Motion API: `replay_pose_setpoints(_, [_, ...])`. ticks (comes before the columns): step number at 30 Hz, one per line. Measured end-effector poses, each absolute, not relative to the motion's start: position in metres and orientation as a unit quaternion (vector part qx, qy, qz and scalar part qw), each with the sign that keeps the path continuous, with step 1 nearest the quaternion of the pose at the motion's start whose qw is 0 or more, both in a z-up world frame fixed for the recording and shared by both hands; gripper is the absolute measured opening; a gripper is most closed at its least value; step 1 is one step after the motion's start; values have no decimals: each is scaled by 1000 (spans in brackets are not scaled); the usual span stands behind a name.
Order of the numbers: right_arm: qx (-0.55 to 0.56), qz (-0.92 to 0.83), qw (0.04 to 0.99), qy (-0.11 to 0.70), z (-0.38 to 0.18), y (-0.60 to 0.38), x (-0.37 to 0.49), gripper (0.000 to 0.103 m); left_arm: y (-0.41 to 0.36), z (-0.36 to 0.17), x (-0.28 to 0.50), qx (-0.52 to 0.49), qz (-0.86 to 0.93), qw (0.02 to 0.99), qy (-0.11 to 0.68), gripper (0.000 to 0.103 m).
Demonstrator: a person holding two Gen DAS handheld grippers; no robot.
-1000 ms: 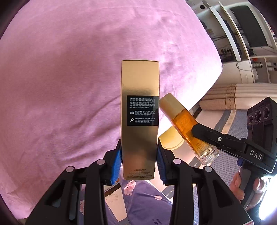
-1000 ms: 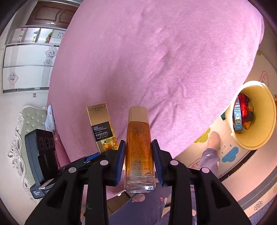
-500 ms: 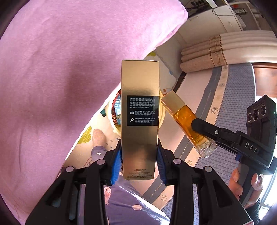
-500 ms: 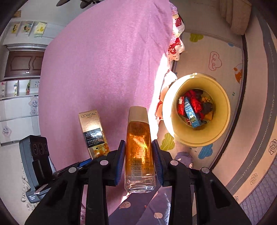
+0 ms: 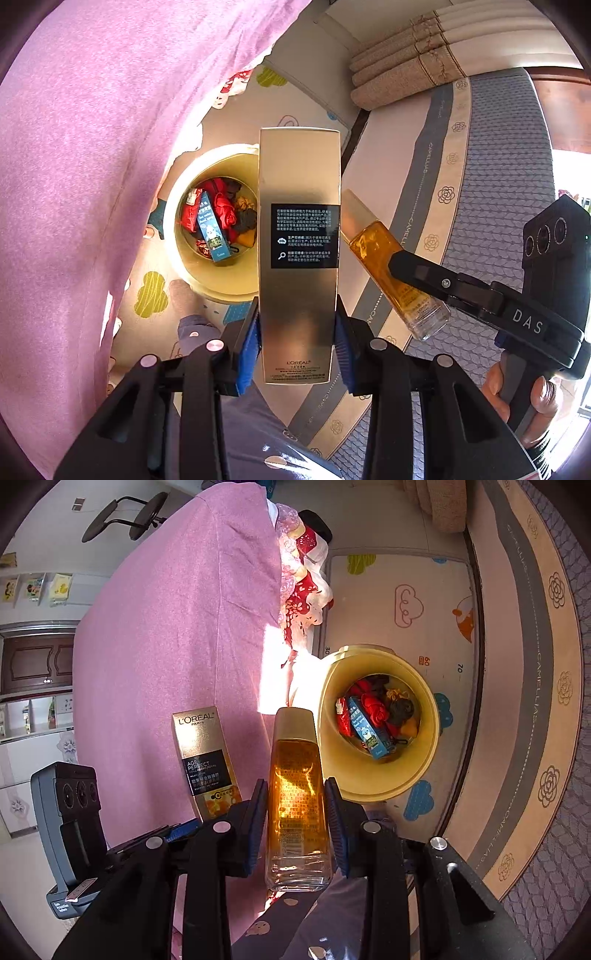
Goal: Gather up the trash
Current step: 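Carry the gold box and amber bottle over the yellow bucket and open both tools, then swing both open tools back over the empty bed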
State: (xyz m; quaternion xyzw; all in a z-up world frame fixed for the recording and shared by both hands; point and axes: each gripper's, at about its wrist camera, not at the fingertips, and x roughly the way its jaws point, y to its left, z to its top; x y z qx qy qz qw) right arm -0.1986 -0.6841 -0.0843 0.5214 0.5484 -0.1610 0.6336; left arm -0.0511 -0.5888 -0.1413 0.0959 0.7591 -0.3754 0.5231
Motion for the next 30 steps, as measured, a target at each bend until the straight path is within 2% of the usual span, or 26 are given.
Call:
replay_pose_setpoints(1, [525,-160,631,549,-86,-686,-200,33,-589,-142,-52,101,-376,521,759,42])
replay_pose_setpoints(2, [530,-158,630,546,-87,-687,-202,35,-590,-144,-53,108,-373,521,760,59])
replay_pose_setpoints(3, [533,-159,630,542,-86,-688,-204,39,-594,-146,-54,111,-372,522,760,68])
replay_pose_setpoints(5, [531,-163,631,541,-86,-691,-205,42,-600,-149,-57,118,-368,522,761,68])
replay_pose_setpoints(21, [504,-129,646,559,-71,-671,-161,41,-572,-124,-30,99,-354,562,741,69])
replay_pose_setpoints(30, [429,-49,675,598,-40,-611,-78,41,-489,-89,11,38,-296,623,723,69])
